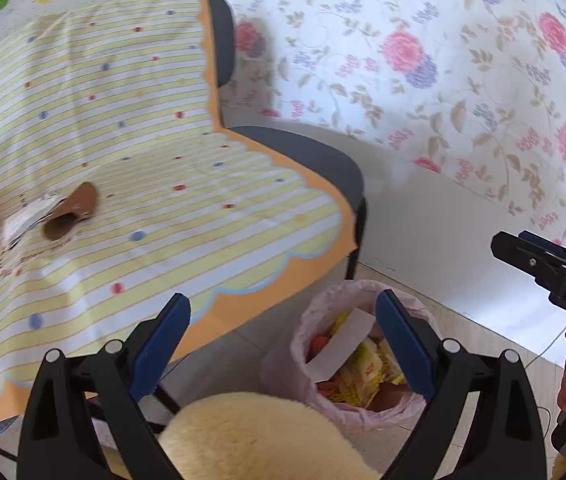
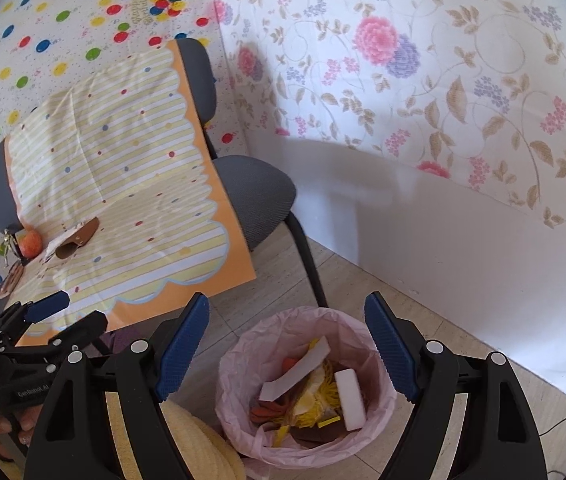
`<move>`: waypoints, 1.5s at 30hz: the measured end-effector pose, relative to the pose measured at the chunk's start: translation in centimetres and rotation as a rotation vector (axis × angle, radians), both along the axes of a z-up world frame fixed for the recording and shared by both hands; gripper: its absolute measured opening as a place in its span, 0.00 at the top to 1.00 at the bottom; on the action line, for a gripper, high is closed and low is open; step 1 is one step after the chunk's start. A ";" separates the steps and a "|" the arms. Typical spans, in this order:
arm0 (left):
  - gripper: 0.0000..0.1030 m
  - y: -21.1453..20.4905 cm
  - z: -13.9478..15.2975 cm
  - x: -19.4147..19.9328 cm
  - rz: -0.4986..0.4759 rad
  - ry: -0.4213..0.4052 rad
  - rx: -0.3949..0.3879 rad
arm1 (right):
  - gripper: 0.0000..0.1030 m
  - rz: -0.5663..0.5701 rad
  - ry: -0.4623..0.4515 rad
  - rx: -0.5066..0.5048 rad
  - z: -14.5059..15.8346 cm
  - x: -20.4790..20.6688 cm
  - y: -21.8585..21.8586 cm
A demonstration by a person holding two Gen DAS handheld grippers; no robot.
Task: Collect trash
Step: 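Move both open tools back over the chair, then grasp the white tissue with the left tool while the right tool grasps the brown leather piece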
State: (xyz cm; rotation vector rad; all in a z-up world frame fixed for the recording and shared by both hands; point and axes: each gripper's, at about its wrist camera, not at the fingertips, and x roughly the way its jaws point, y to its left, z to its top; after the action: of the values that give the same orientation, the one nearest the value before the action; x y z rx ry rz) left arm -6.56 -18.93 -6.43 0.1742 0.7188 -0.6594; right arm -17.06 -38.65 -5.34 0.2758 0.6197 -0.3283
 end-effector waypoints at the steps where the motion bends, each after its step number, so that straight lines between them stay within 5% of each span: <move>1: 0.12 0.9 0.1 0.1 0.023 -0.006 0.006 | 0.22 0.014 -0.001 -0.003 0.2 0.2 0.4; 26: 0.12 21.2 2.7 4.9 0.445 -0.022 -0.014 | 0.22 0.408 -0.003 -0.080 4.0 11.9 16.1; 33: 0.14 23.9 3.5 11.1 0.458 -0.066 -0.046 | 0.22 0.476 0.003 -0.088 4.3 17.4 18.4; 45: 0.19 22.2 -0.4 26.2 0.388 0.021 0.090 | 0.22 0.495 0.017 -0.052 2.8 25.0 17.9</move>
State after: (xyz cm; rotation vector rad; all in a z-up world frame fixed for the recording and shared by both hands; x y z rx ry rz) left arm 19.62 3.24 -6.87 0.1062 0.7766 -0.2590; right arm 7.97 -20.70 -2.57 0.0633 0.6732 0.1294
